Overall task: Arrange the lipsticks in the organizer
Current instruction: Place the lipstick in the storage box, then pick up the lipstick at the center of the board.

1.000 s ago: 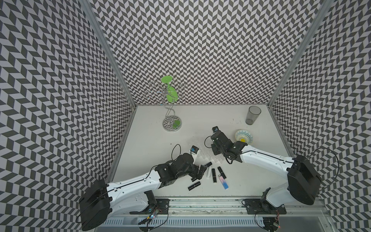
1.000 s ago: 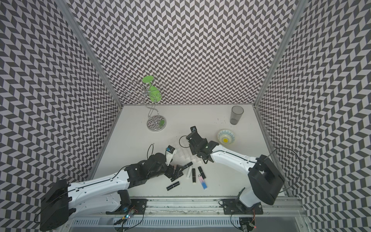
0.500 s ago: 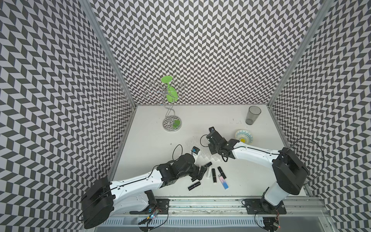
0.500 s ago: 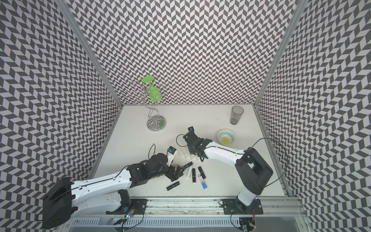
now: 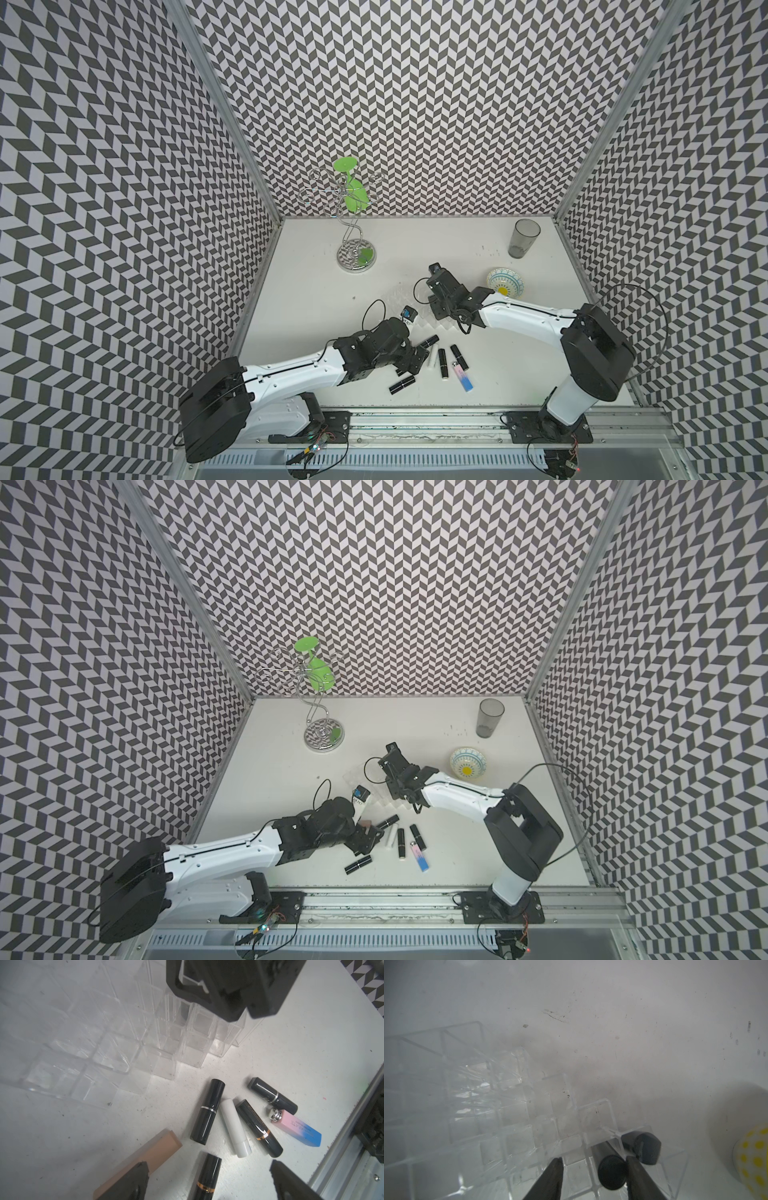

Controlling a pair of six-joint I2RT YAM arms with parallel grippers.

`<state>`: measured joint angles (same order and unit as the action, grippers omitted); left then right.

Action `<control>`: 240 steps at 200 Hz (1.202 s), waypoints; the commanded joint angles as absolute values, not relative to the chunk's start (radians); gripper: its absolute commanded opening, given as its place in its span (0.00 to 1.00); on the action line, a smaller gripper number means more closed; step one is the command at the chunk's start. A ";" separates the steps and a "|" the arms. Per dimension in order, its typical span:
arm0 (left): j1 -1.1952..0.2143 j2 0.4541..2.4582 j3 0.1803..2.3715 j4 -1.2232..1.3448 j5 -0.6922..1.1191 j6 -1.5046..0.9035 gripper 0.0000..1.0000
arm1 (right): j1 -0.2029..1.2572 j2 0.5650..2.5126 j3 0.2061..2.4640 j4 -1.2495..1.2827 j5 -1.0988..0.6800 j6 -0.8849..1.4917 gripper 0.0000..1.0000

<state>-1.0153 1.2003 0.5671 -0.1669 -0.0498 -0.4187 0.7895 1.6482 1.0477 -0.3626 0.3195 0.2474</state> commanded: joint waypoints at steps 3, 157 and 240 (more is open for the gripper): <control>-1.028 1.211 0.583 -0.188 -0.019 -0.428 0.85 | 0.793 1.530 1.028 -0.297 0.268 0.237 0.53; -1.337 1.173 0.550 -0.499 -0.179 -0.758 0.57 | 0.798 0.947 0.603 -0.174 0.006 0.331 0.51; -1.340 1.298 0.549 -0.482 -0.163 -0.752 0.53 | 0.798 0.891 0.548 -0.142 0.011 0.319 0.51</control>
